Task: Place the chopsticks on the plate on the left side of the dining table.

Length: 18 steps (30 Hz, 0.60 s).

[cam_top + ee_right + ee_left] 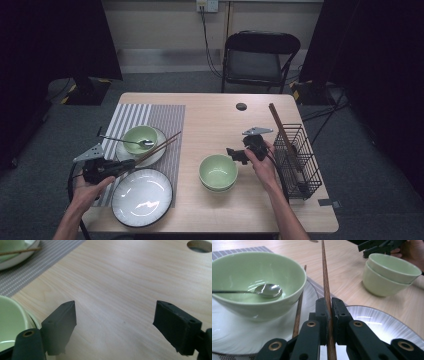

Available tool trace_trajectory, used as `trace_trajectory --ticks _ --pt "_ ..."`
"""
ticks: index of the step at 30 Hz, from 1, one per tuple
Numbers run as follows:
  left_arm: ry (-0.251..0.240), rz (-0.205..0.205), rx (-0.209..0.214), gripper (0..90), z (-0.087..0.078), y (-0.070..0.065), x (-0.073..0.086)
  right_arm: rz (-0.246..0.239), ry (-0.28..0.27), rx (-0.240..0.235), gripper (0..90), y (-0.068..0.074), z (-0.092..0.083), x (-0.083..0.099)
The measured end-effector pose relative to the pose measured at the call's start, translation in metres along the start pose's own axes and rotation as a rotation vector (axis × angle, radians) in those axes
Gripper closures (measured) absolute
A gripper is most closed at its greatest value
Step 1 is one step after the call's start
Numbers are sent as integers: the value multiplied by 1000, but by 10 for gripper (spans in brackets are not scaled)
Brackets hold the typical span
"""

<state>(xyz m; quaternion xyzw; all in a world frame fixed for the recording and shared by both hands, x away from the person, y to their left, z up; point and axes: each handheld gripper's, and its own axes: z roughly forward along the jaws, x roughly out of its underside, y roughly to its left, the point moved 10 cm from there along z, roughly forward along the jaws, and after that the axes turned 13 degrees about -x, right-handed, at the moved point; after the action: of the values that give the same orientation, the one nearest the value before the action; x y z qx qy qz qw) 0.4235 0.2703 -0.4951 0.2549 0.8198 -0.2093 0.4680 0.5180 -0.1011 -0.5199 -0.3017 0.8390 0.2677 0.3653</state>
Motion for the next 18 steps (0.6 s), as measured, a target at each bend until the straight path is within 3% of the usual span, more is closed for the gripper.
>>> trace_trajectory --ticks 3,5,9,14,16,18 --pt "20 9 -7 845 1 3 4 1 25 6 173 -2 5 7" --pt "23 5 -11 845 3 3 4 20 20 -15 166 -2 6 9" --pt "38 10 -11 845 5 5 8 23 14 8 175 -6 4 7" --pt "50 10 -18 845 5 7 10 50 10 -3 170 -10 4 12" --pt "52 4 -20 845 5 8 12 41 28 27 178 -15 5 16" --pt "68 5 -23 845 7 9 17 45 42 27 177 -17 7 21"
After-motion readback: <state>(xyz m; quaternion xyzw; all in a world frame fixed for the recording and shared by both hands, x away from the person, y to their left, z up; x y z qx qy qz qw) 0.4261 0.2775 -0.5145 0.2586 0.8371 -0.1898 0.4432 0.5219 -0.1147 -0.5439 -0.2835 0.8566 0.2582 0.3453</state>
